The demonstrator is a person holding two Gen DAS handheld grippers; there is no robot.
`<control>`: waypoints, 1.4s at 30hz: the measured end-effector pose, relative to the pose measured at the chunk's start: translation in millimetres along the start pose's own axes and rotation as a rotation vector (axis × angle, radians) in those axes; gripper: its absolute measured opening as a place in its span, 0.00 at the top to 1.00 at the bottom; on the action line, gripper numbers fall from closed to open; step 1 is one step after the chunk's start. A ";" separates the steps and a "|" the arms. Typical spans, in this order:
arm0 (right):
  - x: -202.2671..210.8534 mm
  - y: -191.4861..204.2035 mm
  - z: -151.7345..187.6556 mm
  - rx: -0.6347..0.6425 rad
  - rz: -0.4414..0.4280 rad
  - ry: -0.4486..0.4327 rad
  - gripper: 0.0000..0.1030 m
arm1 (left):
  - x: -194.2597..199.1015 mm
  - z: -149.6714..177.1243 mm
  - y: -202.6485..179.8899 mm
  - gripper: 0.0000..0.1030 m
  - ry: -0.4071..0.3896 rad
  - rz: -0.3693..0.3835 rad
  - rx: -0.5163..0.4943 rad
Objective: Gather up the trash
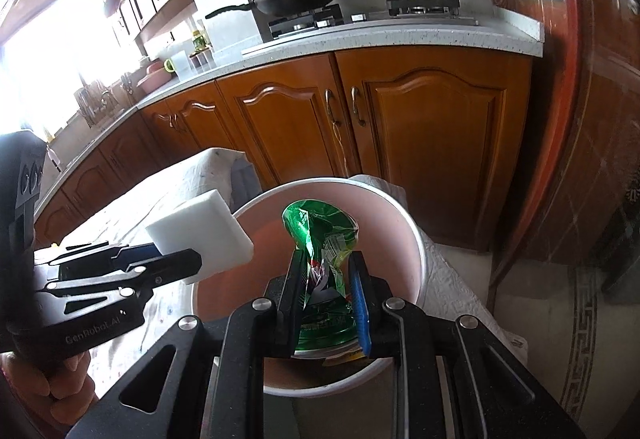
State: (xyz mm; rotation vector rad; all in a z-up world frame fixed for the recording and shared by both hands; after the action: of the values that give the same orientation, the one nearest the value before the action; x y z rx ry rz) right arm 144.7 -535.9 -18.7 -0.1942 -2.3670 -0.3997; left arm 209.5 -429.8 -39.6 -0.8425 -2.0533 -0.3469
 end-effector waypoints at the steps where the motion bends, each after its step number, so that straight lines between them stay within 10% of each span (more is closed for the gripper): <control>1: -1.7 -0.9 0.5 -0.003 0.000 0.007 0.77 | -1.4 0.5 0.3 0.73 0.004 0.003 0.006; 23: 13.4 -0.6 3.2 -0.070 -0.040 -0.030 0.54 | 17.7 25.2 29.4 0.62 -0.010 0.014 0.114; 42: 73.8 50.7 34.2 -0.112 -0.113 -0.207 0.06 | 105.5 87.7 80.0 0.21 -0.205 -0.042 0.271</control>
State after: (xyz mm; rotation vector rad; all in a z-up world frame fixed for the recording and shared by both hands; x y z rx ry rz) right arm 81.6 -474.7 19.5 -0.1614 -2.5684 -0.5926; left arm 167.6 -279.3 -10.8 -0.6931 -2.2465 -0.0016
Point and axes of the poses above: each gripper's, at about its wrist camera, not at the fingertips, and x roughly against the way its jaws point, y to its left, z to its underside, the point moved 7 cm from there along -x, roughly the way its jaws point, and after that the axes turned 2 degrees about -z, right-handed, at the moved point
